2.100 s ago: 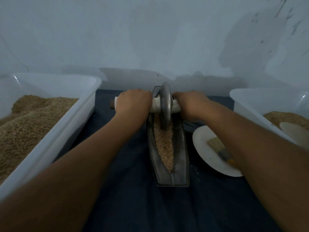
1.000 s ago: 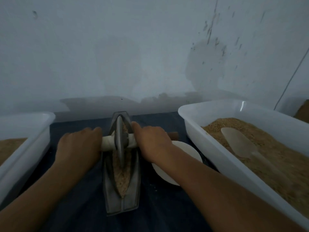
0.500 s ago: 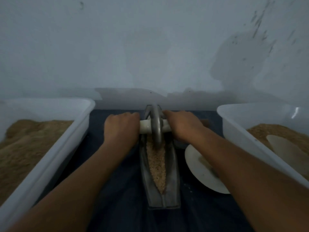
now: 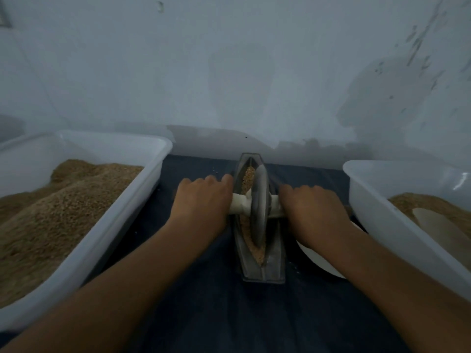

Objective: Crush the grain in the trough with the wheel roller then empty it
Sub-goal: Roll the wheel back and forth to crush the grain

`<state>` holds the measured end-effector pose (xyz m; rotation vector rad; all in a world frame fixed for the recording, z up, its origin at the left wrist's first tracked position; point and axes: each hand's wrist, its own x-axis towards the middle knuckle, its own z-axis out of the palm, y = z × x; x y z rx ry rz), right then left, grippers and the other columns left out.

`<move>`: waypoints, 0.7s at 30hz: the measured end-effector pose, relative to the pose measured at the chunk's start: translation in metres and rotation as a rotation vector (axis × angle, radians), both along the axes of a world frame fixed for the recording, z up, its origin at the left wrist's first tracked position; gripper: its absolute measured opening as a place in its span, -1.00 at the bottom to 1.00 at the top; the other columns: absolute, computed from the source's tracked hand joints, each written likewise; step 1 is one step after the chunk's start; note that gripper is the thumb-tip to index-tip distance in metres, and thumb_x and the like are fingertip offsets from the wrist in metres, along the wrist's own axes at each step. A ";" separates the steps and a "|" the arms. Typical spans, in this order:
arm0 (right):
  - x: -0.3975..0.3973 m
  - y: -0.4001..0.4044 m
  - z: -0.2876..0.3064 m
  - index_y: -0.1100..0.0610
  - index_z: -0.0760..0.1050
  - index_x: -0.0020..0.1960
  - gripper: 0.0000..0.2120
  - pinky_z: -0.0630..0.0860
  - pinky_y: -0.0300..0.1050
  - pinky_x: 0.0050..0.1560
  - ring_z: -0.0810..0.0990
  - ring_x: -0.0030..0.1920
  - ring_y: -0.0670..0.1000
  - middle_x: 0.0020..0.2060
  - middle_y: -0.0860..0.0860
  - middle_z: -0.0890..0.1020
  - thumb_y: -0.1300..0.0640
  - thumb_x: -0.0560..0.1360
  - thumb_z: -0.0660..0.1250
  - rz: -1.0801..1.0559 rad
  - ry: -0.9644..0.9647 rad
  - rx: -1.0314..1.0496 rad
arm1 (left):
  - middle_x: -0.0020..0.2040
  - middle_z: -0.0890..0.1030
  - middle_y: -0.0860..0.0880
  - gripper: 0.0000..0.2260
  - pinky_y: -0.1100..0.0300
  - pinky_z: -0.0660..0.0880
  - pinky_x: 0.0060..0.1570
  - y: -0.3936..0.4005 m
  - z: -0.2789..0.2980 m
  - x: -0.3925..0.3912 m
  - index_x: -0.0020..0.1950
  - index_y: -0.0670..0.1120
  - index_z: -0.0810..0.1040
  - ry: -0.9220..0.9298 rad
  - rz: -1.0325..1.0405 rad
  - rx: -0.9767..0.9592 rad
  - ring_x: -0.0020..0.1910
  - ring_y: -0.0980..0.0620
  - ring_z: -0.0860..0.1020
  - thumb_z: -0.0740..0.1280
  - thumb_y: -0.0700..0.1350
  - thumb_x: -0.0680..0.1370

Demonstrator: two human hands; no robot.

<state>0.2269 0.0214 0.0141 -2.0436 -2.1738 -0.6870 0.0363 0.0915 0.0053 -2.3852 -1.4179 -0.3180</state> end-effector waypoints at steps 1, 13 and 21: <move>-0.001 -0.003 0.002 0.24 0.47 -0.29 -0.70 -0.08 -0.29 -0.42 0.52 -0.51 0.15 -0.48 0.14 0.54 0.38 0.13 0.56 0.007 -0.004 0.029 | 0.03 0.53 -0.04 -0.65 0.08 0.28 -0.13 -0.004 -0.001 -0.002 0.11 -0.01 0.30 -0.003 0.001 0.008 -0.02 -0.06 0.56 0.42 -0.03 0.46; 0.010 0.049 0.003 0.03 0.27 0.39 -0.49 0.47 -0.01 -0.18 0.57 -0.07 0.19 -0.01 0.10 0.61 0.08 0.50 0.35 -0.052 0.067 -0.126 | -0.05 0.57 -0.01 -0.71 0.11 0.27 -0.20 0.034 -0.012 0.008 -0.03 -0.01 0.28 -0.048 0.044 0.008 -0.13 -0.03 0.57 0.41 -0.11 0.48; 0.026 0.094 0.015 -0.22 0.21 0.45 -0.34 0.50 0.13 0.19 0.51 0.29 0.15 0.32 0.04 0.52 0.02 0.45 0.42 -0.033 0.196 -0.309 | -0.06 0.59 -0.01 -0.80 0.09 0.29 -0.19 0.072 -0.007 0.024 0.09 -0.02 0.47 -0.023 0.043 0.017 -0.12 -0.04 0.56 0.39 -0.11 0.50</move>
